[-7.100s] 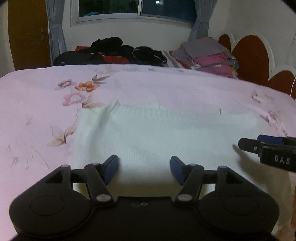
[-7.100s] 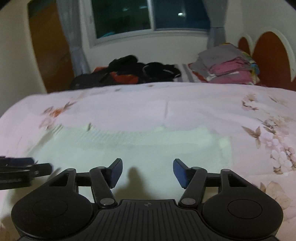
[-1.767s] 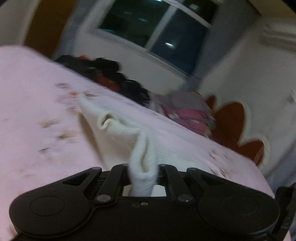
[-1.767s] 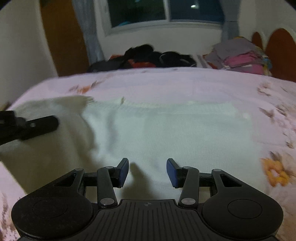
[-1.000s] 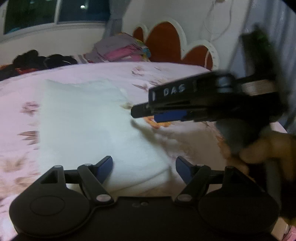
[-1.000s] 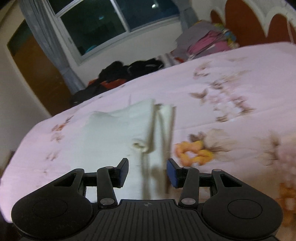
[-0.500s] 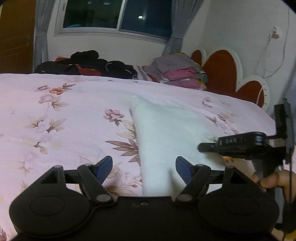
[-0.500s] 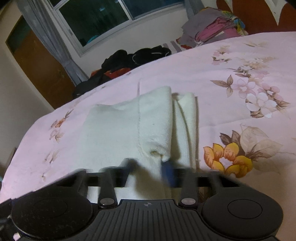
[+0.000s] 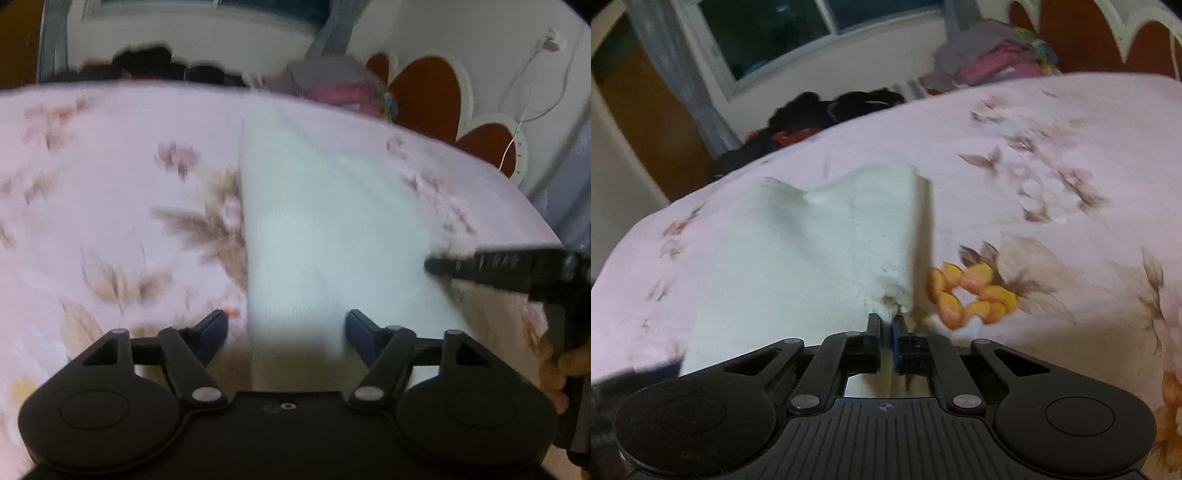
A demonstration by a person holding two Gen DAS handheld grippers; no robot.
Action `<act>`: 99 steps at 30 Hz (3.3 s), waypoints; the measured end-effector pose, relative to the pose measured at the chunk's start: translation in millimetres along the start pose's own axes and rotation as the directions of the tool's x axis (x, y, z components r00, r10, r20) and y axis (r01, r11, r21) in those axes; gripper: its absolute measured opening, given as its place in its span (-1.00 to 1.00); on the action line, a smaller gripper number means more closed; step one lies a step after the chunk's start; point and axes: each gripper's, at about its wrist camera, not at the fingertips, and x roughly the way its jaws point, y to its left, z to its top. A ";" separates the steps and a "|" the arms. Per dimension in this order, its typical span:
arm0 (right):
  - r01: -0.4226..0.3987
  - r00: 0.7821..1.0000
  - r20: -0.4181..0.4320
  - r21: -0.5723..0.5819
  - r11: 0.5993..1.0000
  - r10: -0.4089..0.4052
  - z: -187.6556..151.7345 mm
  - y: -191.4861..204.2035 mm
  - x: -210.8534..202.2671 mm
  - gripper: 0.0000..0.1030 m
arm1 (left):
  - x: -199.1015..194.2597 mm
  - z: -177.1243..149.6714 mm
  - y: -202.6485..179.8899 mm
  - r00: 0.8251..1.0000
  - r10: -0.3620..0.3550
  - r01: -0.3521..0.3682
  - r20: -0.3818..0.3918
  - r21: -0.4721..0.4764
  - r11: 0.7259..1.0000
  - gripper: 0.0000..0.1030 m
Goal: Fold small clothes
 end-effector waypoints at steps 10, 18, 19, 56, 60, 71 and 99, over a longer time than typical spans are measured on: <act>-0.048 0.998 -0.040 -0.001 0.999 0.048 -20.3 8.0 -40.9 -0.84 | -6.8 -9.0 -5.8 0.999 -0.047 0.046 -0.022 -0.019 0.999 0.33; -0.021 0.997 -0.075 -0.013 1.000 0.020 -55.3 15.1 -51.4 -0.07 | -11.0 -9.7 -1.2 0.997 -0.068 0.066 -0.037 -0.036 0.997 0.33; -0.018 0.997 -0.077 -0.008 1.000 0.018 -57.0 15.0 -51.8 -0.07 | -11.9 -9.9 -1.3 0.997 -0.067 0.066 -0.037 -0.037 0.997 0.33; 0.044 0.993 -0.102 -0.128 0.991 -0.057 -51.2 17.6 -63.0 -0.86 | -24.5 -3.0 -1.9 0.993 -0.088 0.080 -0.075 -0.109 0.991 0.36; 0.008 0.999 -0.033 -0.068 0.998 -0.011 -24.1 14.1 -70.9 -0.33 | -31.9 21.7 6.5 0.996 -0.091 0.087 -0.022 -0.138 0.987 0.40; -0.046 0.999 0.021 0.106 0.993 0.044 62.2 -0.8 2.5 0.25 | 20.2 93.8 29.0 0.999 -0.017 0.026 0.041 -0.238 0.971 0.40; 0.053 0.993 0.102 0.009 0.999 -0.053 103.3 16.9 56.5 -0.83 | 86.3 141.3 46.4 0.995 0.102 -0.094 0.018 -0.248 0.964 0.32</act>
